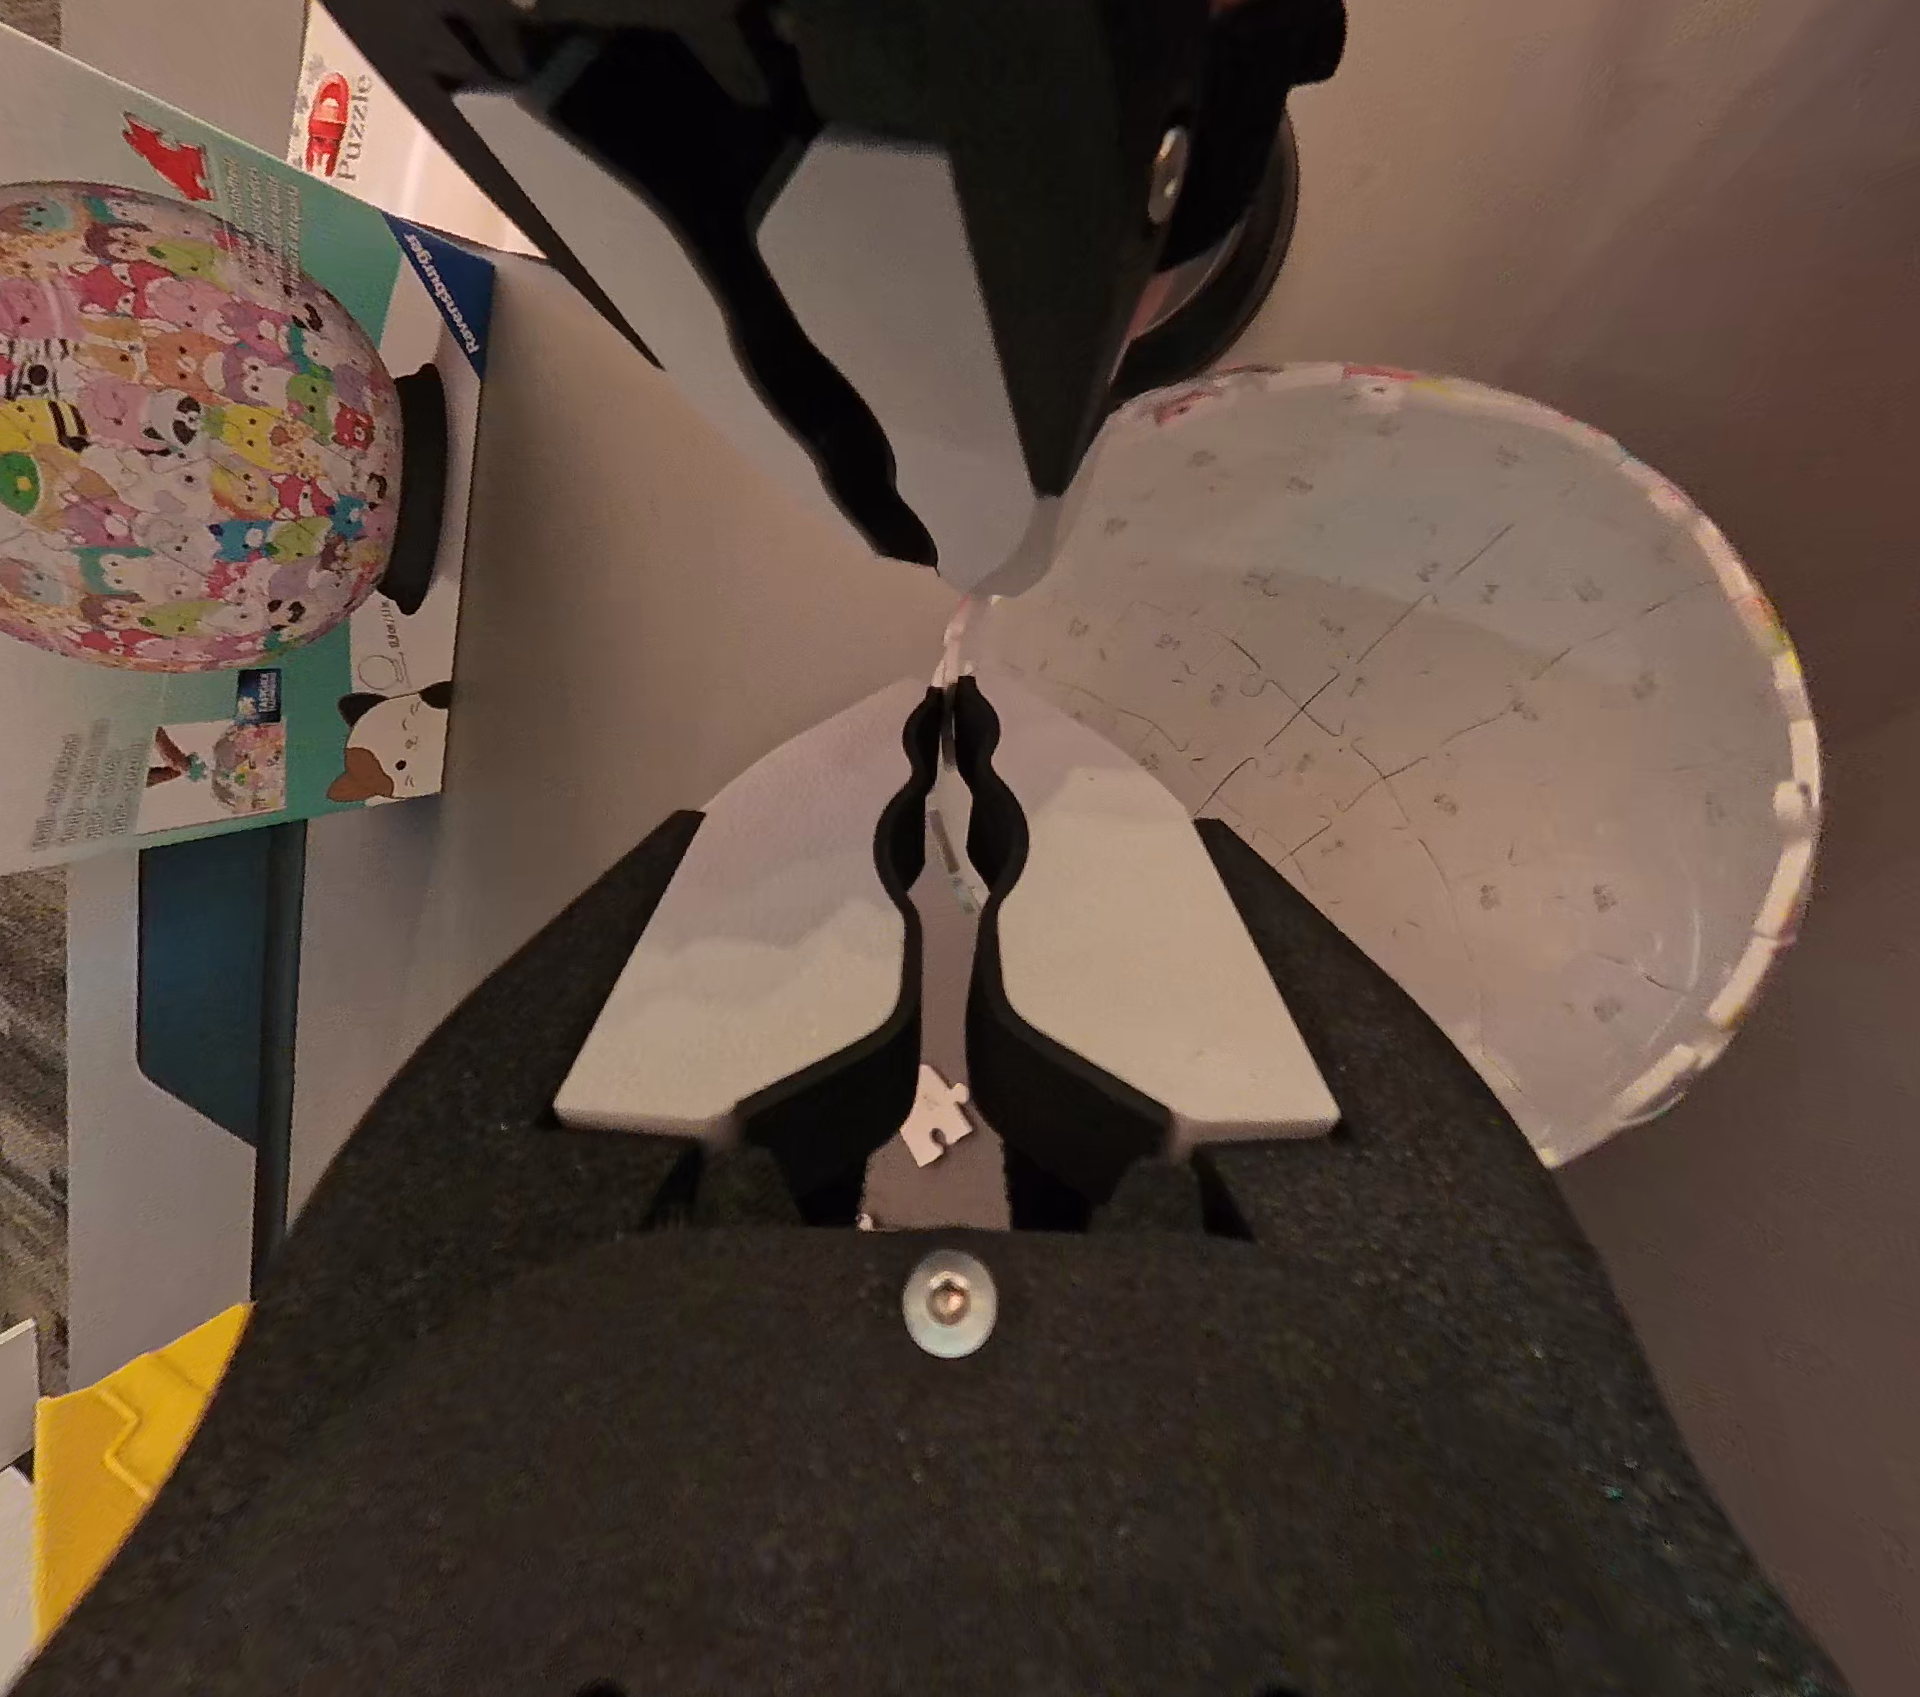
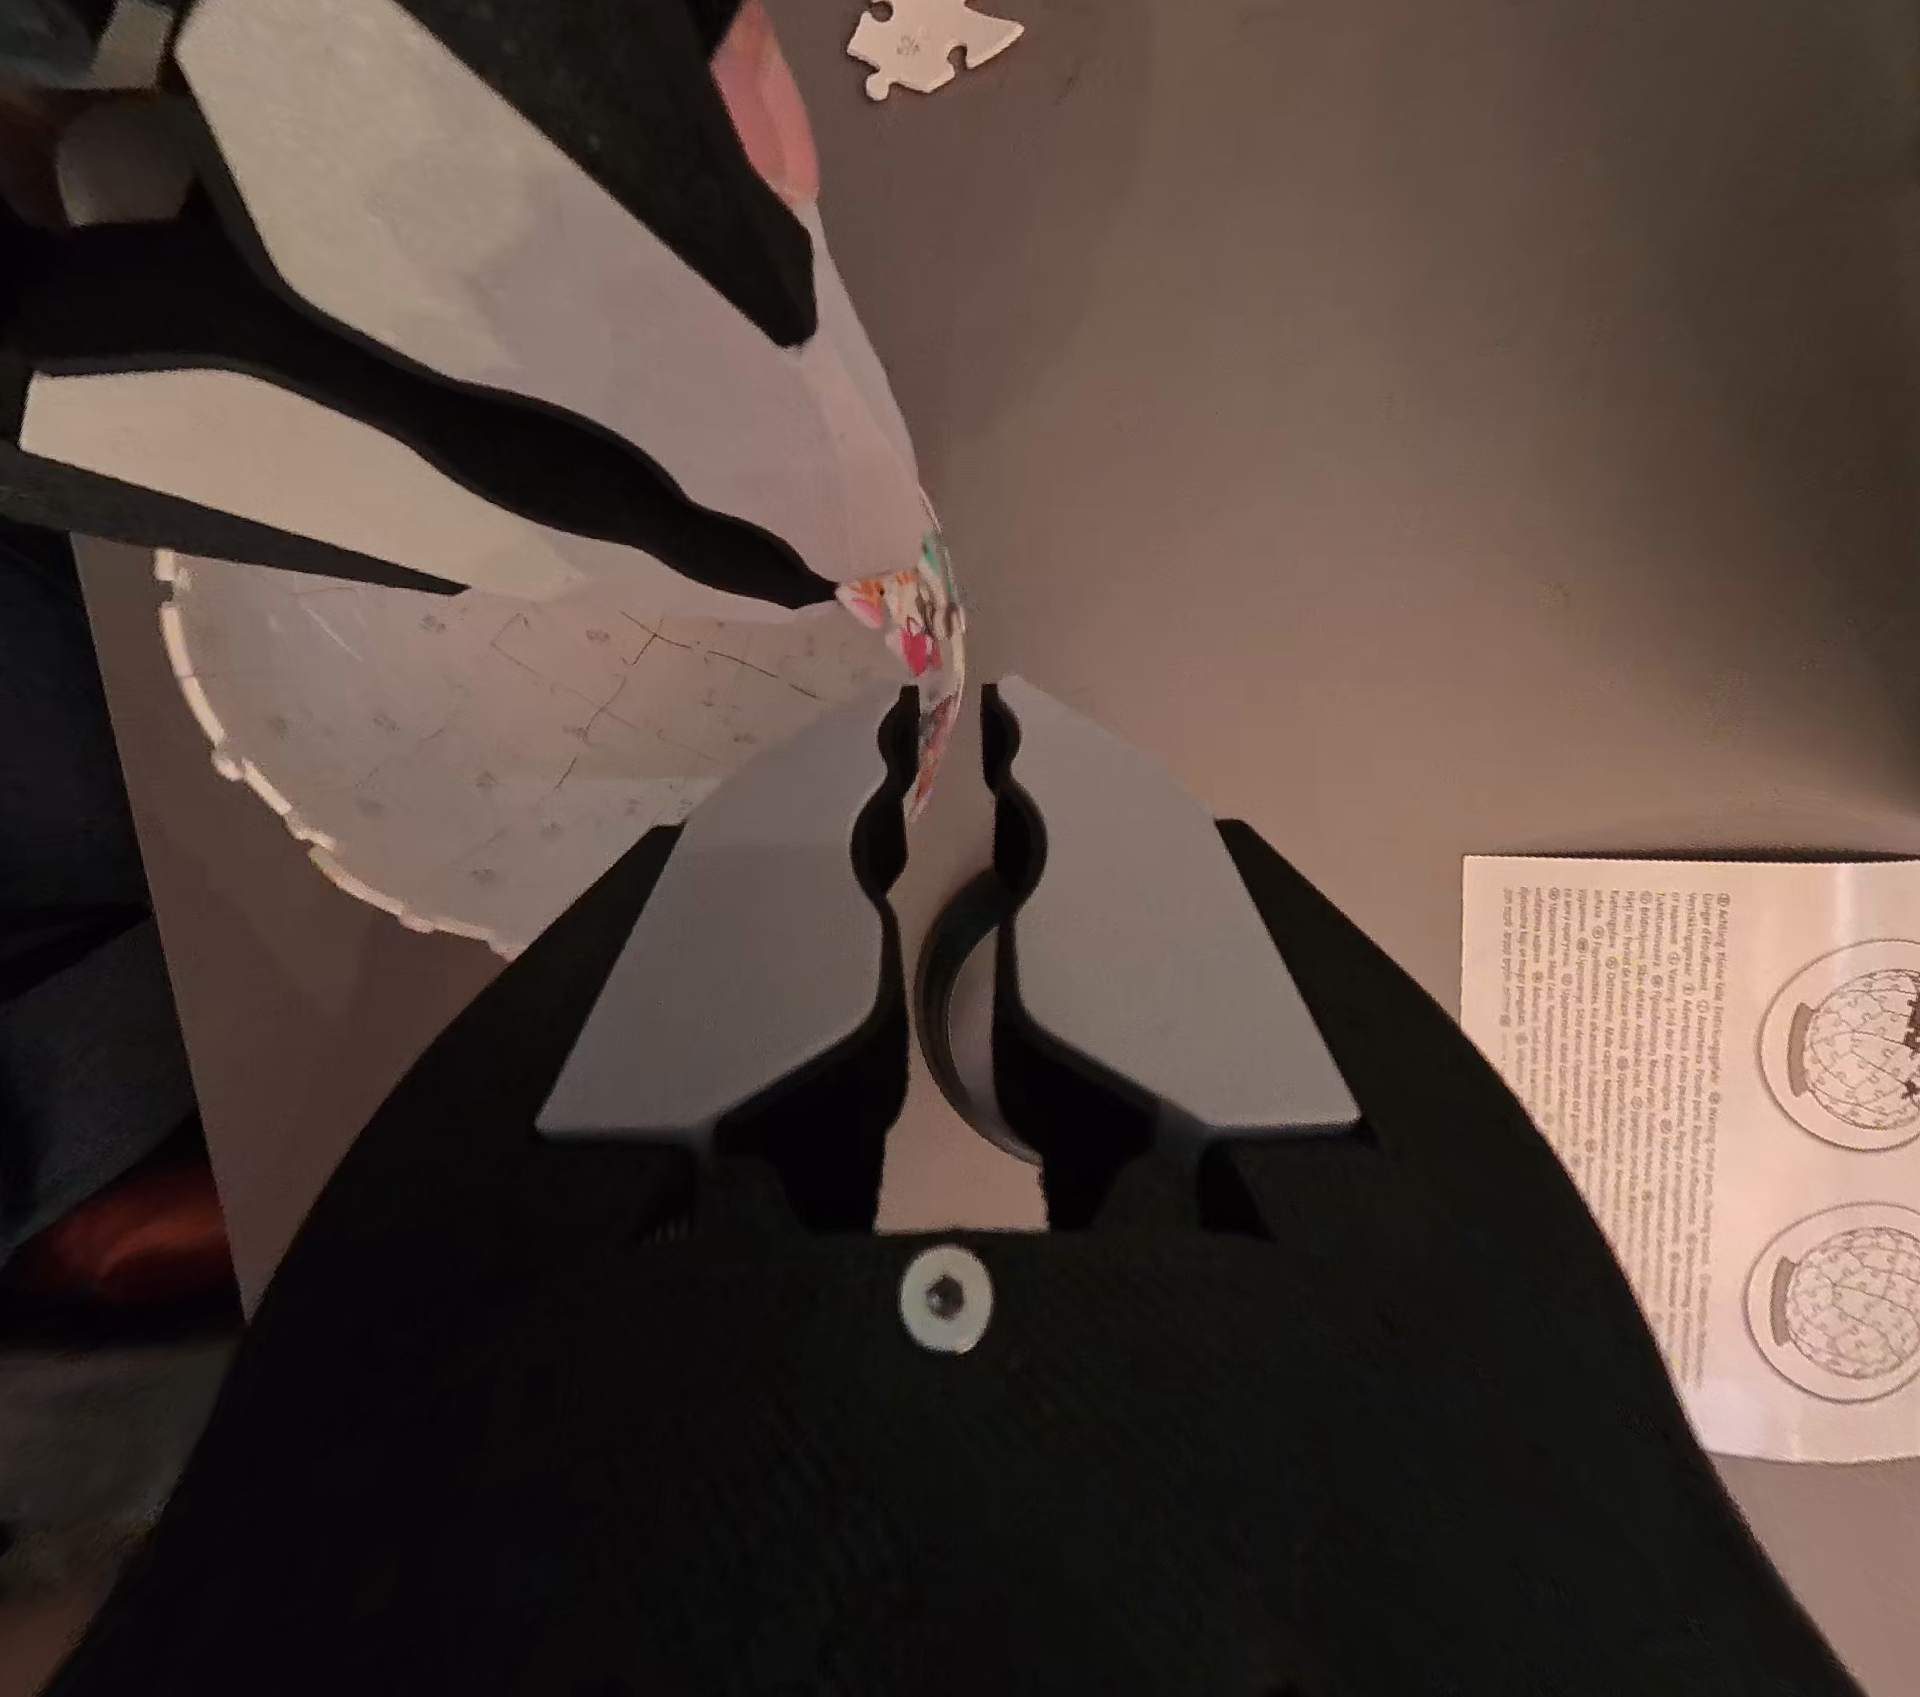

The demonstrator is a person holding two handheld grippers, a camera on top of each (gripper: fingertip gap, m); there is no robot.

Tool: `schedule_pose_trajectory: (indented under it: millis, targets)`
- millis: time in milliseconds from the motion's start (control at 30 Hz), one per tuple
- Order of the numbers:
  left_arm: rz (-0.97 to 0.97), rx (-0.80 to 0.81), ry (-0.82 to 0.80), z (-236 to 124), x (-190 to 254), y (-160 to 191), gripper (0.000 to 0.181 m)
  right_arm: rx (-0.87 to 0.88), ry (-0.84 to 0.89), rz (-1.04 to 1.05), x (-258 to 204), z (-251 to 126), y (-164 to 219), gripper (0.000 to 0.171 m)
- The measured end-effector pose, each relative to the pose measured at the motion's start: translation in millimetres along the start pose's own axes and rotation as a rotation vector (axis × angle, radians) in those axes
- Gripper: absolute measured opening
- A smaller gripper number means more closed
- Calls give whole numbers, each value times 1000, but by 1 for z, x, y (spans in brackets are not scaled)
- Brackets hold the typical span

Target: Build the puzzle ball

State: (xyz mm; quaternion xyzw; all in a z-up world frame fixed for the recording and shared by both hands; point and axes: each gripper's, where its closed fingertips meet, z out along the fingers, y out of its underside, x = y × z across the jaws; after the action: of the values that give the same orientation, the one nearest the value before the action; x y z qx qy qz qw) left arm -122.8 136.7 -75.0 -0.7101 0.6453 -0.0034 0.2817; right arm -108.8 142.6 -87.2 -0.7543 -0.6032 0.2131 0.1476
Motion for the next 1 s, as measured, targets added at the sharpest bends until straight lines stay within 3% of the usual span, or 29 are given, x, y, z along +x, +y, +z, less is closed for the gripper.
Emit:
schedule_pose_trajectory:
  millis: [1000]
  targets:
    - [25, 13, 56, 1, 6, -9, 2, 99, -30, 34, -6, -23, 0, 14]
